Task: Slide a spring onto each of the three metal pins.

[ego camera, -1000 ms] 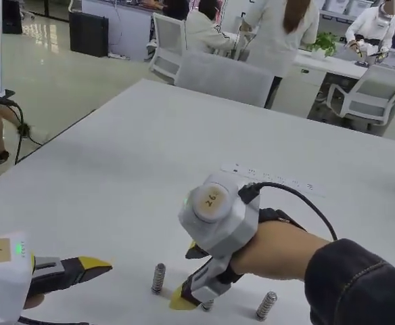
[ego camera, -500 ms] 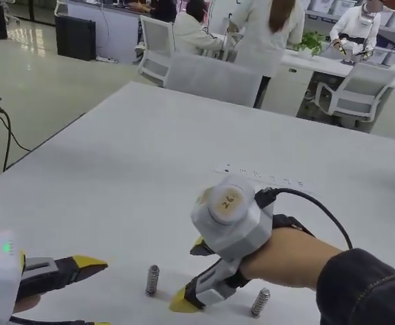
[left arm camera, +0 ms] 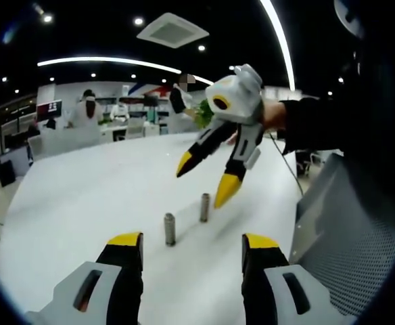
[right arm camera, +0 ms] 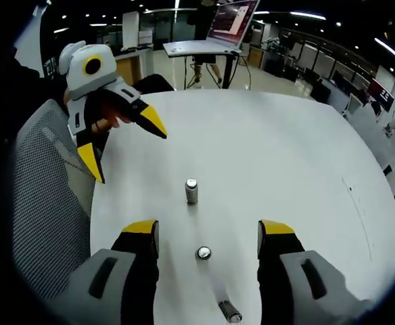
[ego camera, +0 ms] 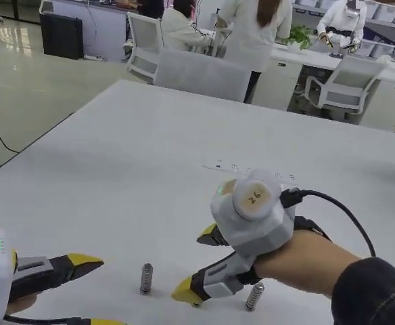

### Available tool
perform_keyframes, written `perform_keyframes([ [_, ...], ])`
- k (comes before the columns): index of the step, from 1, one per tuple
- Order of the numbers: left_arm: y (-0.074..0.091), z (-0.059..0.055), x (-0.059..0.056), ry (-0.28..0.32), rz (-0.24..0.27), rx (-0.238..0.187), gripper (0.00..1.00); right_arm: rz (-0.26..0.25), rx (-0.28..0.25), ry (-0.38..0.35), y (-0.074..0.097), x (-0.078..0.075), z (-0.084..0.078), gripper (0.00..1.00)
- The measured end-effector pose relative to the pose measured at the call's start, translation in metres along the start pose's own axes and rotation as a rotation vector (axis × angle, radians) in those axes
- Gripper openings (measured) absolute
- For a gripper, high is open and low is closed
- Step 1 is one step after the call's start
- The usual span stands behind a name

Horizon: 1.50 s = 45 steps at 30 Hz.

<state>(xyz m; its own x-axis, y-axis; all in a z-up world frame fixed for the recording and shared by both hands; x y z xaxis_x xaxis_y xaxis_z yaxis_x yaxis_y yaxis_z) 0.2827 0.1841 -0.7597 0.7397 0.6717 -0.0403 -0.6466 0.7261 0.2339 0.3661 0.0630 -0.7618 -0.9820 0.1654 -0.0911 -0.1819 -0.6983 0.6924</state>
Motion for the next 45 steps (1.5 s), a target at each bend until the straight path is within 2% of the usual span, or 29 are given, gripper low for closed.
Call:
perform_keyframes([
  [11,0.000,0.001,0.000,0.008,0.003,-0.003,0.53,-0.062,-0.074,-0.046,0.023,-0.007,-0.008,0.59],
  [22,-0.001,0.002,0.001,0.016,0.007,-0.008,0.53,-0.111,-0.101,-0.089,0.038,-0.011,-0.022,0.60],
  [31,0.000,0.002,0.003,0.025,0.014,-0.015,0.54,-0.173,-0.146,-0.129,0.057,-0.015,-0.038,0.62],
  [38,-0.001,0.001,0.002,0.035,0.015,-0.018,0.55,-0.188,-0.155,-0.162,0.065,-0.008,-0.055,0.62],
  [45,-0.001,0.000,0.002,0.046,0.015,-0.017,0.55,-0.201,-0.174,-0.181,0.067,-0.003,-0.060,0.63],
])
Point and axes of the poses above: the centre of the closed fingertips' face, and the gripper's own axes: y roughly backward along the fingers, x roughly to its left, z roughly out of its top, the point moved 4 cm from there along y, roughly backward along the fingers, and after that the axes turned 5 degrees about -x, right-handed, at the moved point
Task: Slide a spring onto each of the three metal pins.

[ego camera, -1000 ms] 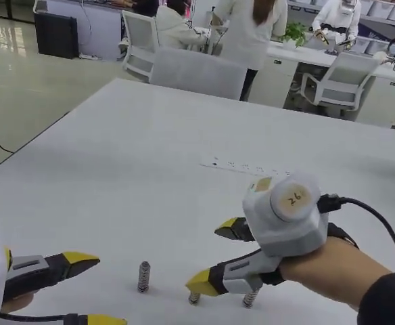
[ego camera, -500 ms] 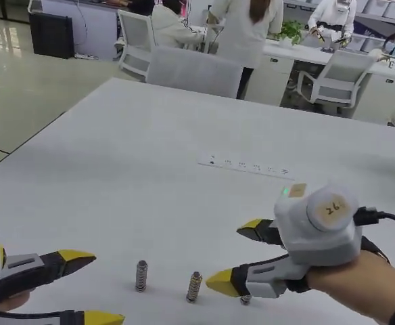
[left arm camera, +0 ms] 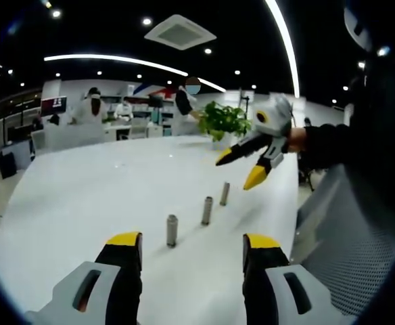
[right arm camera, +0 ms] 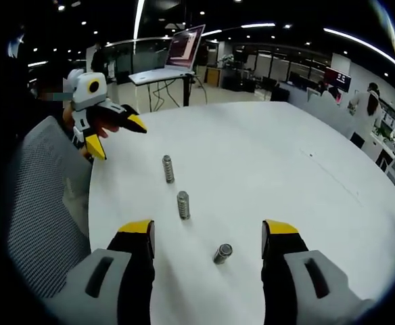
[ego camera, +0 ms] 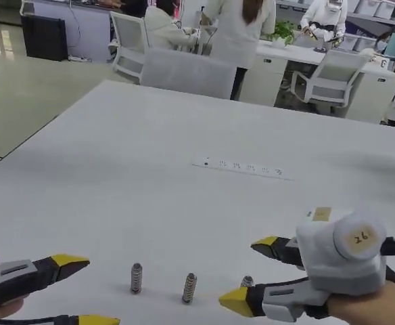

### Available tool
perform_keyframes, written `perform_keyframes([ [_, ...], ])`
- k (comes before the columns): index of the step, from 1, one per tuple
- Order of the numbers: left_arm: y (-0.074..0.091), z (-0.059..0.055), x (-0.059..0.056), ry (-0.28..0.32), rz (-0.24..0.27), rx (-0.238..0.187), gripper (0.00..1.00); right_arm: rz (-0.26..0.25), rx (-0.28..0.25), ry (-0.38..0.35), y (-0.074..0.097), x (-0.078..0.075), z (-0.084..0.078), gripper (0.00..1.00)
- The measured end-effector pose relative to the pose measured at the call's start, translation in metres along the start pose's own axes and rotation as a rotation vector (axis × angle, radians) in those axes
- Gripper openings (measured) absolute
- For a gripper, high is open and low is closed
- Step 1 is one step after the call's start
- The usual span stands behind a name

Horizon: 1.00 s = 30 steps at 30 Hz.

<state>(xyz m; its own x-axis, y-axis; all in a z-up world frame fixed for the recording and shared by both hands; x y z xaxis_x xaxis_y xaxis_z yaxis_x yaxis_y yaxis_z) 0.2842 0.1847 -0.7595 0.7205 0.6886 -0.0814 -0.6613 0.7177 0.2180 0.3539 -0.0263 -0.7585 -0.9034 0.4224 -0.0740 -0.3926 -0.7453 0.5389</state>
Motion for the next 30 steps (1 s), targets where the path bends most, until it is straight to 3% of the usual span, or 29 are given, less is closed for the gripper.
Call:
perform_keyframes([
  [17,0.001,-0.002,0.001,0.030,0.008,-0.012,0.58,-0.075,-0.061,-0.035,0.011,0.008,-0.021,0.64],
  [30,0.001,-0.003,0.001,0.038,0.007,-0.013,0.59,-0.081,-0.067,-0.051,0.010,0.008,-0.022,0.65],
])
Point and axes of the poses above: the centre of the closed fingertips' face, and the gripper's own axes: y roughly backward along the fingers, x roughly to its left, z roughly out of its top, the point moved 4 cm from there along y, roughly backward along the fingers, and after that the axes turned 5 degrees about -x, right-handed, at the moved point
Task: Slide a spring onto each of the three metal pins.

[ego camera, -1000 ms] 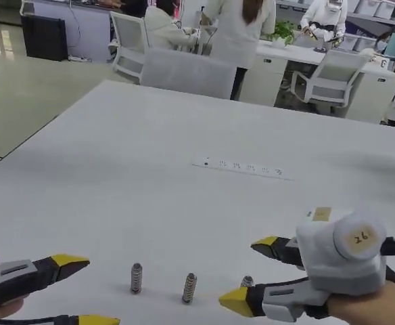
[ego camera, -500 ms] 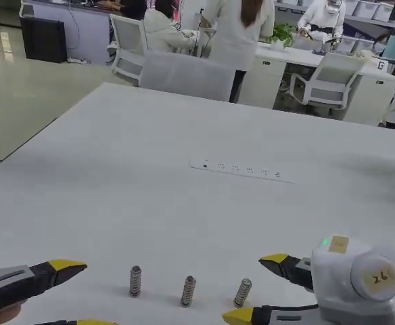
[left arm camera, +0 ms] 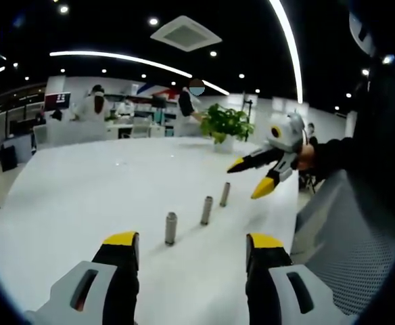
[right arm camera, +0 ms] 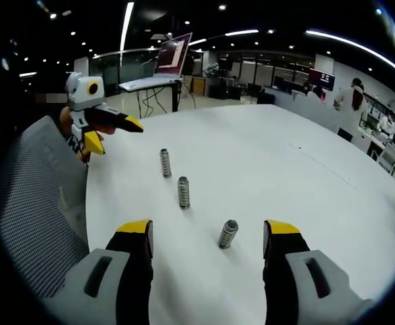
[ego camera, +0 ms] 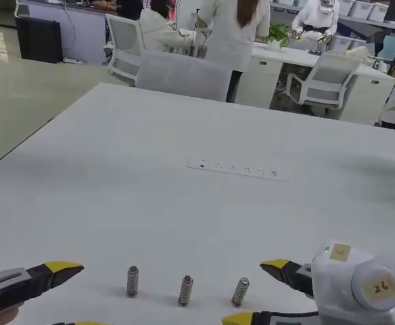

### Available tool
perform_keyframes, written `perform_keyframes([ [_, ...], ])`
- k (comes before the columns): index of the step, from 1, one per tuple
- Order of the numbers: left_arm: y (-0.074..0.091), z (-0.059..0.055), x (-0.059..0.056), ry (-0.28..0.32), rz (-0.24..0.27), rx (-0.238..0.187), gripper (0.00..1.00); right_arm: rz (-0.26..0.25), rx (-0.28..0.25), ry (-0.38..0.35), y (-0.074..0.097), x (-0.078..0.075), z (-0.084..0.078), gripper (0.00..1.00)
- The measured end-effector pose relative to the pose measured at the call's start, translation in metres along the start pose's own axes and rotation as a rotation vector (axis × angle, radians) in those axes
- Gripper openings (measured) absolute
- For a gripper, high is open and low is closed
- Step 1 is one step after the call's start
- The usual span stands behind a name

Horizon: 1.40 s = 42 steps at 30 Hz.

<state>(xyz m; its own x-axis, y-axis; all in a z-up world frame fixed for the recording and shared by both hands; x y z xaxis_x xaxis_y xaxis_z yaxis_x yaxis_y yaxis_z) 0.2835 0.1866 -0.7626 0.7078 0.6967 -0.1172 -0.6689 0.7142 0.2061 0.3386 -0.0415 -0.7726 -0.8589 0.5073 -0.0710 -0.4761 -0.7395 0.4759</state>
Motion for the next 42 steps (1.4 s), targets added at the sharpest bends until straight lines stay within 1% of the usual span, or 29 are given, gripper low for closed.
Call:
perform_keyframes([
  [16,-0.0034,-0.0025,-0.0015,0.007,-0.009,0.001,0.60,-0.012,0.001,-0.009,0.0012,-0.0018,-0.0031,0.66],
  [28,-0.0034,-0.0021,-0.0015,0.005,-0.008,-0.003,0.60,-0.020,-0.005,-0.009,0.0023,-0.0033,-0.0025,0.66],
  [35,-0.0046,-0.0034,-0.0030,0.002,-0.013,0.005,0.60,-0.027,-0.008,-0.014,0.0041,-0.0041,-0.0027,0.66],
  [42,-0.0045,-0.0036,-0.0018,0.005,-0.009,0.003,0.60,-0.026,-0.006,-0.014,0.0032,-0.0042,-0.0033,0.66],
])
Point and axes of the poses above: the centre of the closed fingertips' face, and the gripper's own axes: y roughly backward along the fingers, x roughly to its left, z roughly out of its top, the point moved 4 cm from there along y, roughly backward along the fingers, and after that the axes turned 5 degrees about -x, right-handed, at the moved point
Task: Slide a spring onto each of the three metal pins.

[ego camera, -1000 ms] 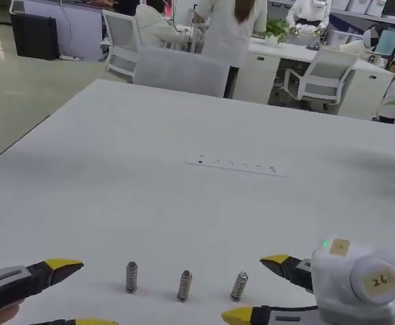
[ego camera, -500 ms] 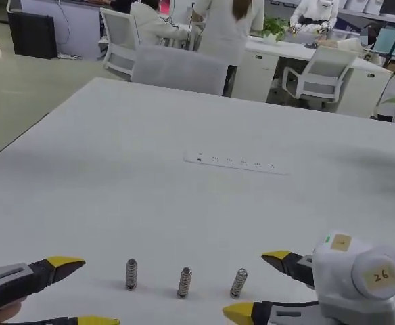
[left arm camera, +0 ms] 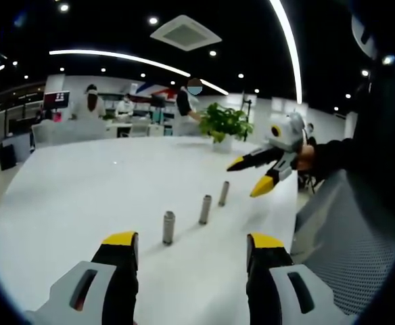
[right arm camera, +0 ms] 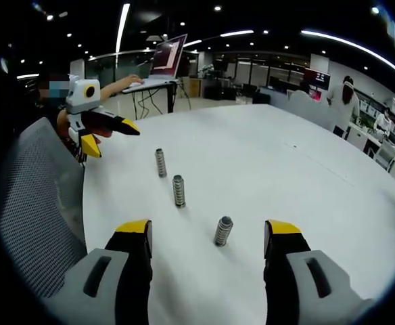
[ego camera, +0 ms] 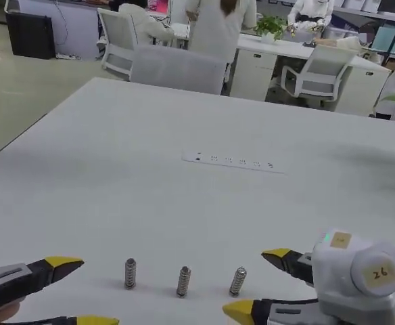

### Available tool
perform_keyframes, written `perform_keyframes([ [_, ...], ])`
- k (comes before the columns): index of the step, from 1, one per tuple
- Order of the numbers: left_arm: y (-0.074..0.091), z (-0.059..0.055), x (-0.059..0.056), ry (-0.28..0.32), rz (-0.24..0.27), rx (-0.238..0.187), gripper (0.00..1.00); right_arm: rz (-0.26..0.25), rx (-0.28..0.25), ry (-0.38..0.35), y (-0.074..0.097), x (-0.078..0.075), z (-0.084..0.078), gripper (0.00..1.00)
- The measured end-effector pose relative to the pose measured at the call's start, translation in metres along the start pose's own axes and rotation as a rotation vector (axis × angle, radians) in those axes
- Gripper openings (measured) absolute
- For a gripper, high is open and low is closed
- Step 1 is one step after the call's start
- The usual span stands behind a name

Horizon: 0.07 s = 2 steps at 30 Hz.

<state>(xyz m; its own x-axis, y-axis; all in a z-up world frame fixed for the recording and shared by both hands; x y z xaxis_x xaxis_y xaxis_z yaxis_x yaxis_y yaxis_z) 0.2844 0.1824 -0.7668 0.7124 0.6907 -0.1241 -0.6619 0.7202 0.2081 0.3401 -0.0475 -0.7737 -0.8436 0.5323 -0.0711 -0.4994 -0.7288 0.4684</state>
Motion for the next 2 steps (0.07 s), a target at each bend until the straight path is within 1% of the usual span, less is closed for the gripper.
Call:
perform_keyframes([
  [2,0.0000,-0.0005,0.0001,0.001,0.000,0.001,0.60,0.002,0.003,0.000,-0.0002,0.0003,-0.0004,0.66],
])
Point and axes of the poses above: the centre of the closed fingertips' face, and the gripper's own axes: y roughly backward along the fingers, x roughly to its left, z roughly out of its top, the point moved 4 cm from there along y, roughly backward along the fingers, and after that the axes turned 5 degrees about -x, right-handed, at the moved point
